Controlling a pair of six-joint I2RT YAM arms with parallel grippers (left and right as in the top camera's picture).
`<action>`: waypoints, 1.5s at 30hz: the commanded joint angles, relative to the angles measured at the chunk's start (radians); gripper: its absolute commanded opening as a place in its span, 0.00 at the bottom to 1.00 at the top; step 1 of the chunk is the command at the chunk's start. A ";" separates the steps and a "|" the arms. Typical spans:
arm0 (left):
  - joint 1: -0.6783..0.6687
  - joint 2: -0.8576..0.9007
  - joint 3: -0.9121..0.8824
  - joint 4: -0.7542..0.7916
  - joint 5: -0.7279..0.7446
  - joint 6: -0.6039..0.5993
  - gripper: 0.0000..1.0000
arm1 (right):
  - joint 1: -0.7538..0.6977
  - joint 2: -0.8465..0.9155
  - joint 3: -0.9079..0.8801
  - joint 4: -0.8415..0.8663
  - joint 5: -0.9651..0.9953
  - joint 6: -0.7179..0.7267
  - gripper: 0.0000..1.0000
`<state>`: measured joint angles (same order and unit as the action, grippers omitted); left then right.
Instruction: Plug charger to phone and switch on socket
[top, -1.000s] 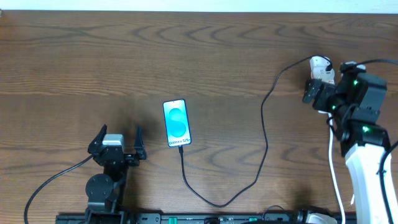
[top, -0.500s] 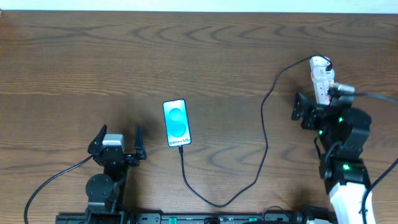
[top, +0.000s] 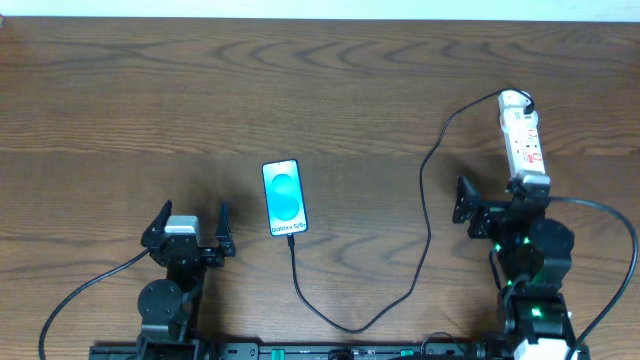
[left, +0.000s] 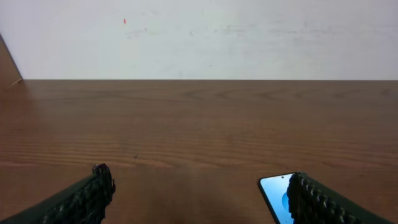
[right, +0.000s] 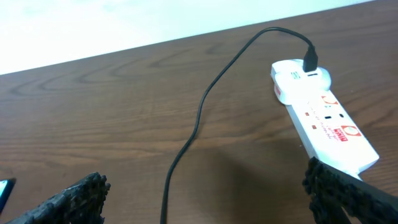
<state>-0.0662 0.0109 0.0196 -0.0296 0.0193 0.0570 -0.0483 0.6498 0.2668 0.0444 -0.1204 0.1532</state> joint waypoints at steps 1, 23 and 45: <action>0.006 -0.007 -0.016 -0.043 -0.028 0.014 0.91 | 0.028 -0.069 -0.052 0.005 0.030 0.010 0.99; 0.006 -0.007 -0.016 -0.043 -0.028 0.014 0.91 | 0.129 -0.474 -0.261 -0.035 0.146 0.010 0.99; 0.006 -0.007 -0.016 -0.043 -0.028 0.014 0.91 | 0.149 -0.645 -0.261 -0.116 0.171 -0.028 0.99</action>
<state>-0.0662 0.0109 0.0196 -0.0296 0.0193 0.0570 0.0959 0.0143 0.0071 -0.0681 0.0353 0.1452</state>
